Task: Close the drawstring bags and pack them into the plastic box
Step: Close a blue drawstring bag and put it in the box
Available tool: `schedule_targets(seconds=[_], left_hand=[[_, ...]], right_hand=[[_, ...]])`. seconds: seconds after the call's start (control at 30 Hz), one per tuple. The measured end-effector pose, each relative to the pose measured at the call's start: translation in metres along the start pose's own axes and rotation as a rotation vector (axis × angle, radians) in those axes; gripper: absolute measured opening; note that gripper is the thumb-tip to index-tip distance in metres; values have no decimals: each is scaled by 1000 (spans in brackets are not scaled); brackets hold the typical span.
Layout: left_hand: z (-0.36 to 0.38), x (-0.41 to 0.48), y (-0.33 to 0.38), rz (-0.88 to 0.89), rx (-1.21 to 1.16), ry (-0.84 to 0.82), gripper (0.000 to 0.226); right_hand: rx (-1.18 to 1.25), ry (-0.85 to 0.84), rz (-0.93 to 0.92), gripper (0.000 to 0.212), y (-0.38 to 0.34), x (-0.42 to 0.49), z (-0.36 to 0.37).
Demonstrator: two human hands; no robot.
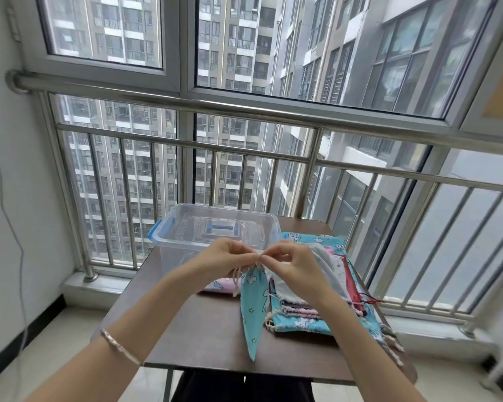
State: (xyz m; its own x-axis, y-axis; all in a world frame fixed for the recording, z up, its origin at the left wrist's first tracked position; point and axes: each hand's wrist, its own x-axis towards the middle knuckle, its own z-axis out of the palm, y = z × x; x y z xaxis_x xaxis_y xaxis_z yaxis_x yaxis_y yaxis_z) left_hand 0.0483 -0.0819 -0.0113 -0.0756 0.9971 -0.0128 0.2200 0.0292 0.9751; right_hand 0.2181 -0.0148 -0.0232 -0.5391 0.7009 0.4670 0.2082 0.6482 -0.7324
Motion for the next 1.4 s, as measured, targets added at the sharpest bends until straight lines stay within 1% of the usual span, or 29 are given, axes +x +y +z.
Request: schedule_targets(seconds=[0.13,0.27,0.37,0.43,0.5,0.53,0.6,0.67,0.7,0.8,0.9,0.93,1.03,1.2,1.3,1.4], left_hand=[[-10,0,-2,66,120,26,6],[-15,-1,-7,118,311,58,9],[-6,-1,-7,146,323,78,10],[-3,0,-4,166,326,82,10],[-2,1,-1,183,358,77,11],[-2,1,-1,188,364,69,11],[0,2,-2,189,364,49,10],[2,0,-5,182,368,38,11],[3,0,-7,180,371,39,11],[5,-2,-13,180,377,38,11],[6,-5,-12,181,408,51,10],[6,-6,-12,180,419,60,10],[7,-8,-9,208,493,73,8],[11,-14,-8,278,706,186,6],[15,-20,-9,257,720,279,8],[18,-24,-14,255,619,395,7]], right_hand=[[-72,-30,-12,6,2,-3,-10],[-117,-92,-14,4,4,-9,-17],[-126,-108,-19,4,-1,-12,-16],[-77,-147,40,8,-5,-10,-17],[12,-222,138,14,-7,-6,-16],[41,-232,180,17,-6,-3,-15],[72,-215,240,18,-4,1,-11],[24,-192,278,15,-1,3,-8],[-33,-201,296,18,1,3,-7],[-192,-254,356,39,4,0,-3],[-161,-287,419,49,4,-2,-2],[-117,-293,439,48,4,-2,-2],[31,-300,480,22,1,0,-2],[135,-286,464,4,2,1,-2],[193,-197,458,9,1,0,-2],[199,-165,457,6,-1,-1,0]])
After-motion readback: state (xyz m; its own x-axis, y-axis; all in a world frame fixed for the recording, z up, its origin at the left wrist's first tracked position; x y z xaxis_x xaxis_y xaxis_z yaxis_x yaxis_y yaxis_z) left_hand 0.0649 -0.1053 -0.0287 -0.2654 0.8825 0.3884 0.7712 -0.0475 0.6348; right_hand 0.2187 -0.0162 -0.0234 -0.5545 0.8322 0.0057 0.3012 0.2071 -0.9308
